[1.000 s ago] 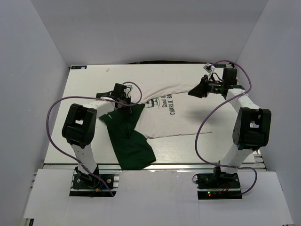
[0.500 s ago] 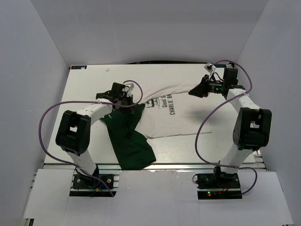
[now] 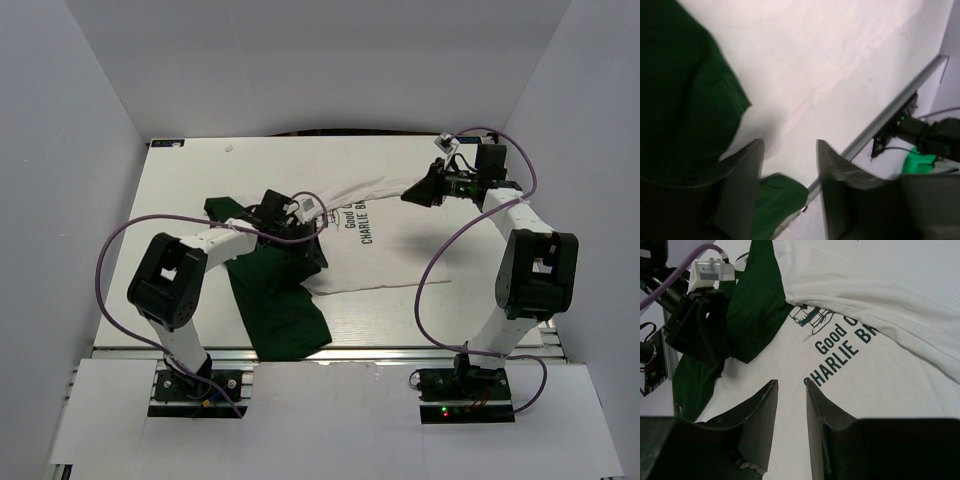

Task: Fold and stack the t-shirts
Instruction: Fold the flattened tshirt in 1/3 of the way

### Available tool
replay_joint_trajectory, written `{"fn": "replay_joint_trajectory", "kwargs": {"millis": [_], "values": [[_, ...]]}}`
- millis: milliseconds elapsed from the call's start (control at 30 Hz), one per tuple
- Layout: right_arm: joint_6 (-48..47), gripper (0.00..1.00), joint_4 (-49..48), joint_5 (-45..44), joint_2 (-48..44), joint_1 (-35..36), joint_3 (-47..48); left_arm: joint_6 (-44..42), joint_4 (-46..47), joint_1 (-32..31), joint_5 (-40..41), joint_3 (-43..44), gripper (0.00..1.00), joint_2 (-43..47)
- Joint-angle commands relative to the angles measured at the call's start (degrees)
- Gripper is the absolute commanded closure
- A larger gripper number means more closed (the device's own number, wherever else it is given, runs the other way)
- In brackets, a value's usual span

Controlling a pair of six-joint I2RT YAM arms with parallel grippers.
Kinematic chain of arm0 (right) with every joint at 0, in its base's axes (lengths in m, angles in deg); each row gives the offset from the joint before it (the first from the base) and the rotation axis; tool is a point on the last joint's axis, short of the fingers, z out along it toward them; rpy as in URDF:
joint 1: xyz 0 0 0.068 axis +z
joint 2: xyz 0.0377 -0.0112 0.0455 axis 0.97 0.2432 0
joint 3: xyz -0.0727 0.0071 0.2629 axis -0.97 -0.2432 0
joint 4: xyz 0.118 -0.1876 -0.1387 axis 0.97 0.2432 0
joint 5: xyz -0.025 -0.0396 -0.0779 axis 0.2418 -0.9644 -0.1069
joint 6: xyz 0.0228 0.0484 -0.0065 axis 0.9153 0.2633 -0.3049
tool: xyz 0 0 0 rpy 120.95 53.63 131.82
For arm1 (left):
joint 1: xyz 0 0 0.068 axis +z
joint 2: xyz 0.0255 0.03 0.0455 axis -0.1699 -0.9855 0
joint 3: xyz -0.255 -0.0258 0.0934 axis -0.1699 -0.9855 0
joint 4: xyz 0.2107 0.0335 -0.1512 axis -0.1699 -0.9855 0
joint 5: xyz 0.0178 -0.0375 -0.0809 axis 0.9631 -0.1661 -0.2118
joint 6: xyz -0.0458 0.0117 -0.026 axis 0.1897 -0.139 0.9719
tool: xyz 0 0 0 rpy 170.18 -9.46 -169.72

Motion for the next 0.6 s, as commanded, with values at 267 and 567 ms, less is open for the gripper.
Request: {"fn": "replay_joint_trajectory", "kwargs": {"millis": [267, 567], "values": [[-13.6, 0.64, 9.6, -1.0, -4.1, -0.3, 1.1, 3.2, -1.8, -0.1, 3.8, 6.3, 0.02, 5.7], [-23.6, 0.64, 15.4, -7.3, -5.5, -1.4, 0.3, 6.9, 3.1, 7.6, 11.3, -7.4, 0.18, 23.2]]}}
